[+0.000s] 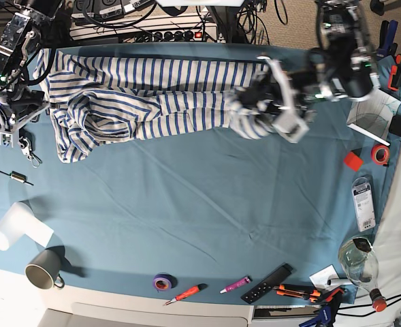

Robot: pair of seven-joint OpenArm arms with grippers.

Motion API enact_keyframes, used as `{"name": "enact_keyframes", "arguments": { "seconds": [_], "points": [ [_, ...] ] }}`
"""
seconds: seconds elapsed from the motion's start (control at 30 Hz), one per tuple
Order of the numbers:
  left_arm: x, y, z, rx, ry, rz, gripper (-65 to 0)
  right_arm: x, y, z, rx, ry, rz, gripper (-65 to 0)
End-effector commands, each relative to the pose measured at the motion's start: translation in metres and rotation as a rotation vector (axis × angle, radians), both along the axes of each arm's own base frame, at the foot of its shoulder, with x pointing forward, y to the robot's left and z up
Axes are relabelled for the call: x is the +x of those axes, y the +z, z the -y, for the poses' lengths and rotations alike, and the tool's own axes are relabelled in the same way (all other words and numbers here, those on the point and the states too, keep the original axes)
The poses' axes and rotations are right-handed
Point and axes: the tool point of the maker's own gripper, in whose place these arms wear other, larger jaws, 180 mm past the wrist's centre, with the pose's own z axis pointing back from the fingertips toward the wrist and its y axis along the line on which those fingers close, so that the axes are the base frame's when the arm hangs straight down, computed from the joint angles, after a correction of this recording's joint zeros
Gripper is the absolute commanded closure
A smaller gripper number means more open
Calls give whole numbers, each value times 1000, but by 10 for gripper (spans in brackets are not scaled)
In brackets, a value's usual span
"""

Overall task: Fold the T-shirt properly
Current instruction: 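Carry the left gripper's end of the shirt toward the right gripper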

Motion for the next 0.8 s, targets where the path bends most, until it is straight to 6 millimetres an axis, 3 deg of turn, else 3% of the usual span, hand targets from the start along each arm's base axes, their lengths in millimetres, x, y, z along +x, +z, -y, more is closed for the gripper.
{"name": "enact_keyframes", "arguments": {
  "seconds": [0.0, 0.3, 0.53, 0.77],
  "points": [
    [3, 11, 10, -30, -5, 41, 0, 8, 13, 5, -30, 6, 41, -147],
    [7, 4, 69, 98, -68, 162, 0, 7, 13, 5, -29, 5, 37, -147],
    [10, -3, 93, 248, -110, 253, 0, 7, 13, 5, -29, 4, 36, -147],
    [13, -15, 116, 246, -123, 232, 0, 7, 13, 5, -28, 5, 36, -147]
  ]
}}
